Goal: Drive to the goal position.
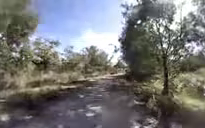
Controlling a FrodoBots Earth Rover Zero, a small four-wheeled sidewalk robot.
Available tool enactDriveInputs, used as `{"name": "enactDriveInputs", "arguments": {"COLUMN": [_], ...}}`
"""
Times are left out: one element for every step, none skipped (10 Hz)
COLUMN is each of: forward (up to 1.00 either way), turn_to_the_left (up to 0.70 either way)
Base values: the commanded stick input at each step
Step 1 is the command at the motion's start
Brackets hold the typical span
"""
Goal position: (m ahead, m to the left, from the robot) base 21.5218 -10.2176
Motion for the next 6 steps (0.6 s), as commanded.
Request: {"name": "enactDriveInputs", "arguments": {"forward": [0.85, 0.85, 0.85, 0.85, 0.85, 0.85], "turn_to_the_left": [0.0, 0.0, 0.0, 0.0, 0.0, 0.0]}}
